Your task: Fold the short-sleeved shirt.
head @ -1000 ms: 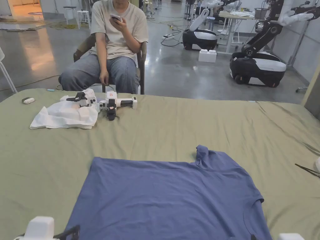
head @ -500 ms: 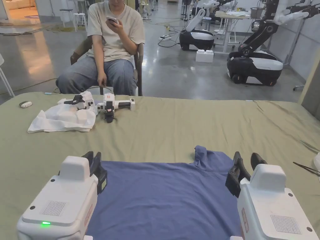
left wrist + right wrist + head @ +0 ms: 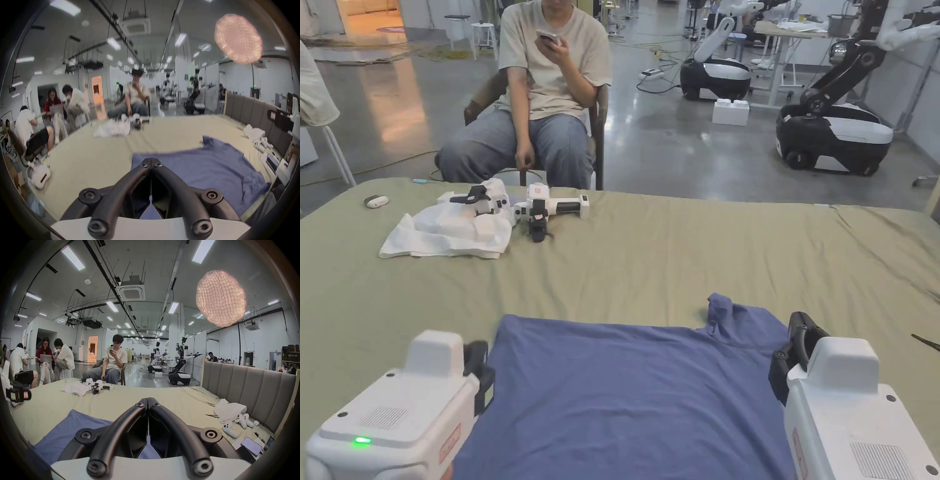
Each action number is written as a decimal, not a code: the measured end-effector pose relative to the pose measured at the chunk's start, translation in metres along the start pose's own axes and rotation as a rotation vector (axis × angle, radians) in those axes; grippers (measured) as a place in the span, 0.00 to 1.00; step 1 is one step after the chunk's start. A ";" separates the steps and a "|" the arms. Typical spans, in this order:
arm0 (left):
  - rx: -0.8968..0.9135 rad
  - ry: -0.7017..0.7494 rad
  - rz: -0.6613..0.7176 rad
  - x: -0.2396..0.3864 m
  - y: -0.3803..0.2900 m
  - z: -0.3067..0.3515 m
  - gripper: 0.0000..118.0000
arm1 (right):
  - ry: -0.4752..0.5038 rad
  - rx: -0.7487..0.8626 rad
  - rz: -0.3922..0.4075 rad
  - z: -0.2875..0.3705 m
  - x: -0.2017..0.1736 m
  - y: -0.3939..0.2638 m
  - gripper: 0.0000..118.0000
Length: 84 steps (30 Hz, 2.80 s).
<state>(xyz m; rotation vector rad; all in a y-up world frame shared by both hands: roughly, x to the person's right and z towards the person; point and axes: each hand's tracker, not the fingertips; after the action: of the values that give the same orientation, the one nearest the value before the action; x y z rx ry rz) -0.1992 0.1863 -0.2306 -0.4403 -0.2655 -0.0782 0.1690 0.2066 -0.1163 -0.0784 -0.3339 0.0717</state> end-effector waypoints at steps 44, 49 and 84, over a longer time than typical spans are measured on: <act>-0.570 0.003 0.090 -0.067 -0.137 -0.023 0.00 | -0.029 -0.745 0.092 0.058 0.118 -0.100 0.48; -0.561 -0.002 0.076 -0.067 -0.134 -0.020 0.00 | -0.001 -0.890 0.065 0.068 0.125 -0.141 0.48; -0.356 -0.016 0.074 -0.068 -0.012 -0.134 0.00 | 0.039 -0.816 -0.056 -0.100 0.127 -0.073 0.06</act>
<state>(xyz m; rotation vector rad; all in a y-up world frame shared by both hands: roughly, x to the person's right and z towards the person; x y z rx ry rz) -0.2345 0.1187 -0.3608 -0.8041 -0.2507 -0.0492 0.3257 0.1380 -0.1625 -0.8767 -0.3086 -0.1256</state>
